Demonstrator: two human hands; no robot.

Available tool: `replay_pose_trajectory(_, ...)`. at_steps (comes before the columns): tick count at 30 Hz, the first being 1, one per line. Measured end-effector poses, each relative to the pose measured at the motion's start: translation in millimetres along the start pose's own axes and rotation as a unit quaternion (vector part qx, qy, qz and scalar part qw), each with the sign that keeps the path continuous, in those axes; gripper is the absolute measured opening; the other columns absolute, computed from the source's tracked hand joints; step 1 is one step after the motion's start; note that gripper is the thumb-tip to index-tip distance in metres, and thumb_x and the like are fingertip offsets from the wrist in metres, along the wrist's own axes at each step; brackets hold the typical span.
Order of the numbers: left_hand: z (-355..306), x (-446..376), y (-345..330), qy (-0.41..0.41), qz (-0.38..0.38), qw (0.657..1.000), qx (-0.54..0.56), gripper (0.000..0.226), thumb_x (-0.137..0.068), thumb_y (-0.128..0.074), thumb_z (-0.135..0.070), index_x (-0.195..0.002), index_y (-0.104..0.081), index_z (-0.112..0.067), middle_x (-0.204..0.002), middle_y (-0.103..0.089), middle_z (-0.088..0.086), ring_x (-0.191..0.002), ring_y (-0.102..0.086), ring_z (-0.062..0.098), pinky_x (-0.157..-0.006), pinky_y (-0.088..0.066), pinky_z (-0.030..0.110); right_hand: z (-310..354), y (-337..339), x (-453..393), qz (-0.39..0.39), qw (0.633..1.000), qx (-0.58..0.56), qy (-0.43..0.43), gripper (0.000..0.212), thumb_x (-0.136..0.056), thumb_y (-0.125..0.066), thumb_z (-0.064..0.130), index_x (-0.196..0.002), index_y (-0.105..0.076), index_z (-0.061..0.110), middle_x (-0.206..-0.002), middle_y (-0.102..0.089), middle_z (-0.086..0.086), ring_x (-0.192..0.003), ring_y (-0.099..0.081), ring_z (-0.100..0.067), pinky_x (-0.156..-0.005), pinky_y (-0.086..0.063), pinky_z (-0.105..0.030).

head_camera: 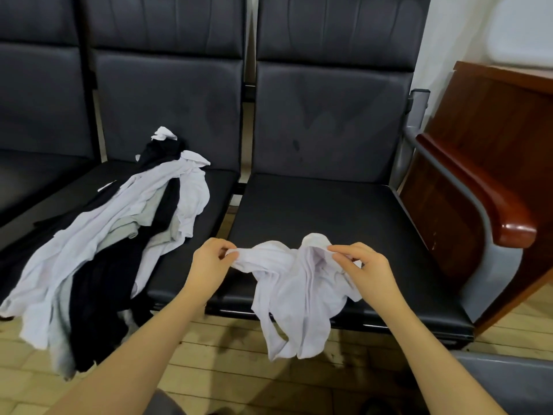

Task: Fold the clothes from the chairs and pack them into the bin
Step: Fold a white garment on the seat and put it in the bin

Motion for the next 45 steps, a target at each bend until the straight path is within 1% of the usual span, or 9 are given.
replay_pose_trajectory(6,21,13,7,-0.067,0.034,0.995,-0.061,0.008,-0.087,-0.065,-0.008,-0.09,-0.072,-0.008,-0.09,-0.058,-0.003,-0.074,-0.055,0.002,-0.071,-0.04,0.005,2,-5,9,-0.013,0.998,-0.029,-0.045,0.008,-0.086,-0.067,0.021,-0.088,-0.071,0.028,-0.088,-0.063,0.009,-0.082,-0.058,-0.001,-0.067,-0.044,-0.005)
replay_pose_trajectory(10,32,27,2,-0.098,0.066,0.989,-0.092,0.015,-0.09,-0.063,-0.014,-0.094,-0.074,-0.005,-0.093,-0.057,-0.002,-0.086,-0.056,0.011,-0.083,-0.044,0.025,4,-10,16,-0.016,0.997,-0.034,-0.066,0.006,-0.086,-0.068,0.02,-0.088,-0.073,0.02,-0.089,-0.063,0.014,-0.088,-0.058,-0.001,-0.074,-0.041,-0.01)
replay_pose_trajectory(18,30,37,-4,-0.118,0.074,0.985,-0.103,0.026,-0.082,-0.072,-0.025,-0.106,-0.072,-0.014,-0.095,-0.054,-0.001,-0.09,-0.046,0.014,-0.08,-0.037,0.022,-2,-14,20,-0.049,0.996,0.017,-0.073,0.013,-0.087,-0.067,0.017,-0.098,-0.073,0.017,-0.098,-0.064,0.007,-0.093,-0.056,-0.009,-0.096,-0.045,-0.032)
replay_pose_trajectory(21,33,35,-4,-0.12,0.089,0.981,-0.128,0.026,-0.09,-0.062,-0.018,-0.115,-0.069,-0.011,-0.096,-0.051,0.001,-0.091,-0.048,0.015,-0.082,-0.038,0.022,-12,-18,20,-0.022,0.994,0.052,-0.098,0.02,-0.09,-0.064,0.023,-0.108,-0.071,0.02,-0.111,-0.064,0.005,-0.112,-0.052,-0.023,-0.102,-0.043,-0.042)
replay_pose_trajectory(25,20,31,0,-0.14,0.101,0.965,-0.196,0.025,-0.097,-0.049,-0.017,-0.114,-0.067,-0.009,-0.104,-0.055,0.009,-0.087,-0.058,0.024,-0.082,-0.047,0.032,-14,-14,18,-0.016,0.99,0.091,-0.109,0.021,-0.092,-0.061,0.022,-0.111,-0.069,0.02,-0.116,-0.063,0.0,-0.116,-0.049,-0.027,-0.098,-0.041,-0.032)
replay_pose_trajectory(29,-9,19,18,-0.195,0.044,0.959,-0.199,0.016,-0.093,-0.055,-0.008,-0.101,-0.067,0.0,-0.101,-0.057,0.016,-0.075,-0.061,0.035,-0.069,-0.052,0.041,5,3,16,-0.036,0.988,0.122,-0.089,0.009,-0.094,-0.057,0.021,-0.096,-0.065,0.025,-0.092,-0.058,0.013,-0.102,-0.053,-0.016,-0.098,-0.039,-0.033)
replay_pose_trajectory(34,-79,-1,53,-0.224,0.006,0.963,-0.151,0.022,-0.097,-0.046,-0.013,-0.109,-0.063,-0.005,-0.105,-0.062,0.013,-0.095,-0.06,0.031,-0.085,-0.047,0.04,52,48,11,-0.105,0.989,0.107,-0.008,0.013,-0.095,-0.053,0.013,-0.089,-0.061,0.021,-0.089,-0.059,0.006,-0.084,-0.057,-0.01,-0.068,-0.04,-0.015)
replay_pose_trajectory(38,-140,-4,81,-0.267,-0.021,0.959,-0.091,0.025,-0.099,-0.044,-0.018,-0.112,-0.064,-0.01,-0.107,-0.062,0.006,-0.098,-0.058,0.02,-0.083,-0.038,0.021,96,88,4,-0.146,0.979,0.136,0.037,0.011,-0.097,-0.05,0.015,-0.096,-0.061,0.016,-0.093,-0.058,0.003,-0.086,-0.055,-0.011,-0.077,-0.04,-0.023)
replay_pose_trajectory(45,-228,-6,126,-0.336,-0.077,0.933,-0.104,0.026,-0.099,-0.046,-0.02,-0.113,-0.065,-0.011,-0.106,-0.062,0.006,-0.099,-0.058,0.022,-0.084,-0.041,0.027,160,156,-5,-0.205,0.96,0.167,0.087,0.015,-0.098,-0.047,0.014,-0.099,-0.061,0.011,-0.105,-0.051,-0.001,-0.095,-0.046,-0.01,-0.083,-0.033,-0.021)
Point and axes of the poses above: each hand's wrist, its own x-axis away from the middle knuckle, its own y-axis out of the back of the hand, z = x × y, the point moved 2 cm from there along -x, towards the middle knuckle
